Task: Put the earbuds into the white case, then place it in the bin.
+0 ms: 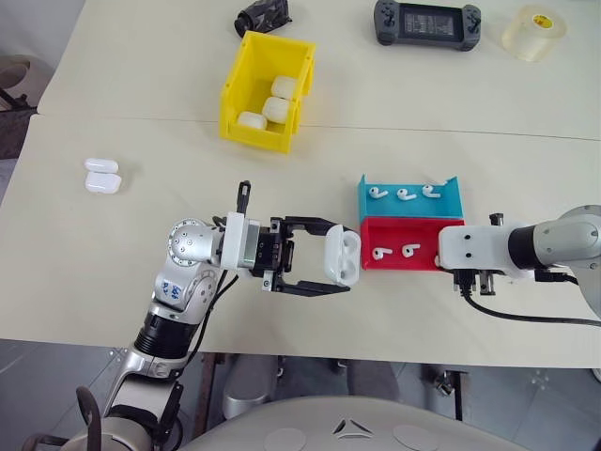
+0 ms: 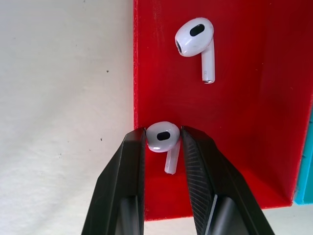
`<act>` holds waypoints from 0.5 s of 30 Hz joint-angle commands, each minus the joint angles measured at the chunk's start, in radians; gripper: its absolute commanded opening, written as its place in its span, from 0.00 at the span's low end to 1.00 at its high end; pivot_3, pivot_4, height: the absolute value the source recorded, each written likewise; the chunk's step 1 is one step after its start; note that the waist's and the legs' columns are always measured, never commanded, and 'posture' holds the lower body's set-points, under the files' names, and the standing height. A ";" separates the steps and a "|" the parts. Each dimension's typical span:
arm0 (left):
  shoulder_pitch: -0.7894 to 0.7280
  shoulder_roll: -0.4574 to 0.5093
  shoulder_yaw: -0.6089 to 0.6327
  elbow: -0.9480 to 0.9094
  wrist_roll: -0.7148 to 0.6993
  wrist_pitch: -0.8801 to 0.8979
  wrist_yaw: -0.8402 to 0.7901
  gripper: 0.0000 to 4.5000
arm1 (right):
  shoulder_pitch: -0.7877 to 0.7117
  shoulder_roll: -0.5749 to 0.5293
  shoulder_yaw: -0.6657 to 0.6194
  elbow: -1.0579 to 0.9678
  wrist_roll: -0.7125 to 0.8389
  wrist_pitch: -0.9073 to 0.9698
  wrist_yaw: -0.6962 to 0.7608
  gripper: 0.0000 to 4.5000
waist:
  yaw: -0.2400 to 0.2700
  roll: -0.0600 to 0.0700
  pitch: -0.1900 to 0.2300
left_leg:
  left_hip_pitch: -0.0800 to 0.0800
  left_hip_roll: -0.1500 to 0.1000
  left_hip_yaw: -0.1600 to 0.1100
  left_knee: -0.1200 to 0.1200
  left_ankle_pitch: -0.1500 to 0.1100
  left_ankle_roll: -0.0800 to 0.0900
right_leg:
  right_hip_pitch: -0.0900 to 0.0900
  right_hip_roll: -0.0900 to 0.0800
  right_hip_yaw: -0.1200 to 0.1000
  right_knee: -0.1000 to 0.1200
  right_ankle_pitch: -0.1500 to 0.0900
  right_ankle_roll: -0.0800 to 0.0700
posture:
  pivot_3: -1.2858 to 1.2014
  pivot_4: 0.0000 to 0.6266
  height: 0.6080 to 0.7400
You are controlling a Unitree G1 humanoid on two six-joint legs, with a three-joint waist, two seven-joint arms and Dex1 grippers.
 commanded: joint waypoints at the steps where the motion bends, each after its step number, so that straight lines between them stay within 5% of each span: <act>1: -0.005 0.001 0.004 -0.039 0.002 -0.006 0.009 0.62 | 0.007 0.002 0.003 -0.012 -0.016 -0.015 0.006 0.18 | 0.000 0.000 0.000 | 0.000 0.000 0.000 0.000 0.000 0.000 | 0.000 0.000 0.000 0.000 0.000 0.000 | 0.52 0.24 1.00; 3: 0.000 0.002 0.004 -0.039 0.001 -0.008 0.008 0.62 | 0.009 0.009 0.001 -0.013 -0.013 -0.017 0.003 0.12 | 0.000 0.000 0.000 | 0.000 0.000 0.000 0.000 0.000 0.000 | 0.000 0.000 0.000 0.000 0.000 0.000 | 0.52 0.24 1.00; 15: 0.016 0.004 0.015 -0.011 -0.016 -0.018 -0.022 0.62 | 0.031 0.070 -0.143 -0.051 0.108 0.016 -0.017 0.12 | 0.000 0.000 0.000 | 0.000 0.000 0.000 0.000 0.000 0.000 | 0.000 0.000 0.000 0.000 0.000 0.000 | 0.52 0.24 1.00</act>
